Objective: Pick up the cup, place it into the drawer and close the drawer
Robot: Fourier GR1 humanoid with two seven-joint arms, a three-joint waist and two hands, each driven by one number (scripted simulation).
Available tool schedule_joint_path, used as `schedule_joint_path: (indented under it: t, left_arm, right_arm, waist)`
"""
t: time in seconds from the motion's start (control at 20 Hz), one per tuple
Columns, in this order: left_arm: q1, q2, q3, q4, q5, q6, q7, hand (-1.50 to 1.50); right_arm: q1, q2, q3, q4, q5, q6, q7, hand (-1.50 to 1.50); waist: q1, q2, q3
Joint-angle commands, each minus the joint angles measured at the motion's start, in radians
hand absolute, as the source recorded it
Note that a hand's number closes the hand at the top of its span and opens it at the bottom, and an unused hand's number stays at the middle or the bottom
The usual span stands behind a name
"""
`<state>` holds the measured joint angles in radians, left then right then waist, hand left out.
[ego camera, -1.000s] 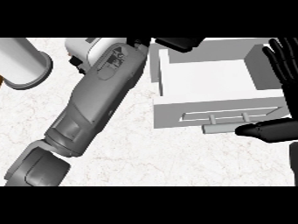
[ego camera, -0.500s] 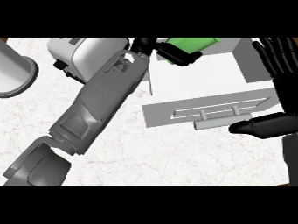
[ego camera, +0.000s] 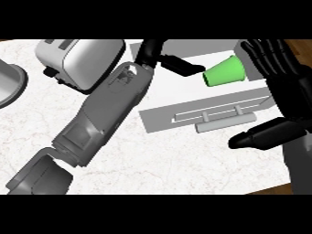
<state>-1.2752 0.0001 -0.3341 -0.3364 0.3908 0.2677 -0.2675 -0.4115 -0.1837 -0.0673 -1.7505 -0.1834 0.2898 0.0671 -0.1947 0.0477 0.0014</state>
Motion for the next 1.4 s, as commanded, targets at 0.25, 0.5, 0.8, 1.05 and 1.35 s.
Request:
schedule_joint_path:
  t: [0.25,0.5,0.8,1.05,1.35]
  left_arm:
    - [0.014,0.0,0.048,-0.102,0.185,-0.01,-0.16,-1.5]
    - [0.004,0.0,0.08,-0.072,0.229,0.032,-0.22,-1.5]
    - [-0.004,0.0,0.09,-0.042,0.26,0.063,-0.232,-1.5]
    - [0.049,0.0,0.096,-0.07,0.278,0.005,-0.262,-1.5]
    - [0.14,0.044,0.107,-0.136,0.286,-0.066,-0.279,-1.5]
  right_arm:
    - [-0.007,-0.016,0.15,0.004,-0.154,0.236,0.062,1.5]
    - [0.038,-0.163,0.246,-0.022,-0.044,0.368,0.137,1.5]
    - [0.092,-0.232,0.287,-0.072,0.261,0.314,0.091,-1.5]
    - [0.124,-0.172,0.355,0.083,0.473,0.181,0.03,-1.5]
    - [0.049,-0.149,0.427,0.425,0.632,0.121,-0.124,-1.5]
  waist:
    - [0.004,-0.007,-0.002]
    - [0.046,-0.017,-0.002]
    - [0.111,-0.031,0.0]
    - [0.181,-0.038,-0.001]
    - [0.23,-0.041,0.0]
